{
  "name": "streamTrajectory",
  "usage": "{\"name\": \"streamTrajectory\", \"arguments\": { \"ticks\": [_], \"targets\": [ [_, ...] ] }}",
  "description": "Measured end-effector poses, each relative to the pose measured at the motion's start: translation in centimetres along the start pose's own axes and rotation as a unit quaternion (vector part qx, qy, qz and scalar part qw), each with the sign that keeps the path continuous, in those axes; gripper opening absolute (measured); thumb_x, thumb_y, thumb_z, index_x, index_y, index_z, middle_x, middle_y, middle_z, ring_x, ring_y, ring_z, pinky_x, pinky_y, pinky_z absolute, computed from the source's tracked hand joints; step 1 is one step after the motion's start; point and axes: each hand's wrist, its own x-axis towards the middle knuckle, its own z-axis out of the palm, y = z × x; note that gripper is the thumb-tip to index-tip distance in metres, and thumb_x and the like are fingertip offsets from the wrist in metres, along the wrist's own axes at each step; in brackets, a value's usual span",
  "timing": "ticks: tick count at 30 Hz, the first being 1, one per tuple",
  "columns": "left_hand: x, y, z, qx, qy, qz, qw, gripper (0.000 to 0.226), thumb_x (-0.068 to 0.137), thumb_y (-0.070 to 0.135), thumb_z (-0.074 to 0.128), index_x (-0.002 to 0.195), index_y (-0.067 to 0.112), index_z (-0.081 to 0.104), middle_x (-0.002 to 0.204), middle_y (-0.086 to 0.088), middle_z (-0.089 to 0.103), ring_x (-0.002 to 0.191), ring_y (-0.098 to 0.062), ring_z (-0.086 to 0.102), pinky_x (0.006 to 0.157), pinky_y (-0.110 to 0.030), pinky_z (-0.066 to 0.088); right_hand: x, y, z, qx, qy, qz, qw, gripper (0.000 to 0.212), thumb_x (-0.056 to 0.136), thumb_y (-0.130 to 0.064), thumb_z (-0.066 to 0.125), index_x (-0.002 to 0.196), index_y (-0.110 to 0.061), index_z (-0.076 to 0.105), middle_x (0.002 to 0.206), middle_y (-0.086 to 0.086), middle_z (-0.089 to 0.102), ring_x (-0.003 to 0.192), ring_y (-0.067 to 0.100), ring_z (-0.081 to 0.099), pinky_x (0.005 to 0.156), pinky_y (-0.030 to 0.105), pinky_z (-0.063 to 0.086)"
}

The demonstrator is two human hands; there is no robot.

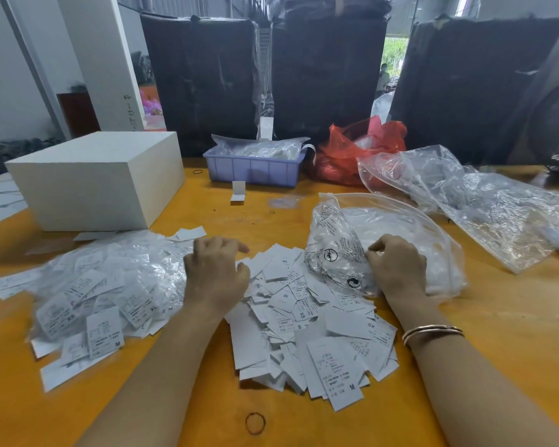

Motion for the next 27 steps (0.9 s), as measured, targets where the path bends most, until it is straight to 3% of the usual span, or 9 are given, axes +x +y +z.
{"name": "streamTrajectory", "arguments": {
  "ticks": [5, 9, 12, 13, 15, 19, 21, 24, 27],
  "targets": [
    [-0.9, 2.0, 0.6, -0.159, -0.008, 0.097, 0.982, 0.023, 0.086, 0.009, 0.059, 0.103, 0.021, 0.068, 0.106, 0.004, 0.064, 0.113, -0.02, 0.044, 0.089, -0.032, 0.031, 0.2, 0.7, 0.3, -0.024, 0.003, 0.007, 1.0, 0.024, 0.094, -0.028, 0.051, 0.098, -0.012, 0.068, 0.093, 0.008, 0.068, 0.092, 0.028, 0.057, 0.079, 0.035, 0.031],
    [-1.1, 2.5, 0.6, -0.198, -0.012, 0.111, 0.974, 0.024, 0.086, 0.003, 0.058, 0.101, 0.018, 0.069, 0.103, 0.008, 0.064, 0.112, -0.018, 0.048, 0.095, -0.04, 0.038, -0.1, 0.4, -0.2, -0.001, 0.118, -0.026, 0.993, 0.016, 0.092, -0.02, 0.056, 0.093, -0.009, 0.068, 0.089, 0.01, 0.068, 0.087, 0.031, 0.057, 0.072, 0.031, 0.021],
    [-1.2, 3.0, 0.2, -0.279, -0.014, 0.089, 0.956, 0.025, 0.088, 0.002, 0.057, 0.101, 0.021, 0.068, 0.097, 0.019, 0.059, 0.108, -0.012, 0.048, 0.09, -0.017, 0.036, -0.9, -1.3, -1.1, 0.099, 0.206, -0.134, 0.964, 0.006, 0.086, -0.013, 0.064, 0.083, -0.009, 0.067, 0.083, 0.006, 0.068, 0.08, 0.025, 0.059, 0.071, 0.029, 0.019],
    [-1.1, 3.1, 0.1, -0.311, -0.027, 0.08, 0.947, 0.025, 0.089, 0.004, 0.057, 0.102, 0.023, 0.067, 0.097, 0.022, 0.058, 0.108, -0.01, 0.049, 0.086, -0.009, 0.034, -1.3, -2.2, -1.2, 0.158, 0.197, -0.177, 0.951, 0.005, 0.086, -0.012, 0.064, 0.082, -0.009, 0.067, 0.08, 0.005, 0.068, 0.076, 0.021, 0.06, 0.072, 0.03, 0.025],
    [-1.1, 3.3, -0.1, -0.373, -0.071, 0.067, 0.923, 0.021, 0.092, 0.016, 0.056, 0.107, 0.03, 0.063, 0.104, 0.021, 0.06, 0.109, -0.005, 0.051, 0.083, -0.007, 0.034, -2.5, -4.0, -1.4, 0.295, 0.106, -0.226, 0.922, 0.005, 0.089, -0.011, 0.06, 0.085, -0.009, 0.063, 0.074, 0.001, 0.066, 0.069, 0.013, 0.061, 0.072, 0.032, 0.042],
    [-1.0, 3.4, -0.5, -0.482, -0.159, 0.036, 0.861, 0.04, 0.085, 0.048, 0.059, 0.121, 0.033, 0.053, 0.116, 0.013, 0.061, 0.106, 0.008, 0.054, 0.078, -0.007, 0.044, -4.7, -6.5, -0.9, 0.439, -0.084, -0.183, 0.876, 0.005, 0.092, -0.012, 0.056, 0.087, -0.013, 0.056, 0.067, -0.005, 0.064, 0.063, 0.007, 0.062, 0.062, 0.028, 0.05],
    [-0.9, 3.4, -0.4, -0.505, -0.17, 0.013, 0.846, 0.037, 0.079, 0.044, 0.061, 0.113, 0.03, 0.06, 0.109, 0.009, 0.066, 0.101, 0.003, 0.06, 0.077, -0.011, 0.046, -5.0, -6.8, -0.6, 0.466, -0.114, -0.17, 0.861, 0.005, 0.092, -0.011, 0.055, 0.087, -0.013, 0.056, 0.068, -0.004, 0.065, 0.064, 0.006, 0.063, 0.062, 0.025, 0.05],
    [-0.7, 3.2, -0.3, -0.536, -0.124, -0.033, 0.835, 0.008, 0.082, 0.026, 0.067, 0.088, 0.02, 0.068, 0.085, 0.006, 0.073, 0.083, -0.003, 0.066, 0.07, -0.011, 0.047, -5.1, -7.2, -0.3, 0.484, -0.138, -0.142, 0.852, 0.007, 0.094, -0.012, 0.052, 0.09, -0.017, 0.054, 0.073, 0.001, 0.067, 0.067, 0.006, 0.063, 0.064, 0.021, 0.049],
    [-0.2, 2.8, -0.1, -0.595, -0.066, -0.098, 0.795, 0.006, 0.085, 0.017, 0.066, 0.088, 0.011, 0.064, 0.081, 0.002, 0.073, 0.076, -0.004, 0.065, 0.068, -0.013, 0.048, -5.2, -7.2, 0.5, 0.395, -0.151, -0.138, 0.895, 0.015, 0.097, -0.017, 0.047, 0.109, -0.019, 0.055, 0.098, 0.005, 0.068, 0.088, 0.009, 0.061, 0.08, 0.028, 0.048]
  ]
}}
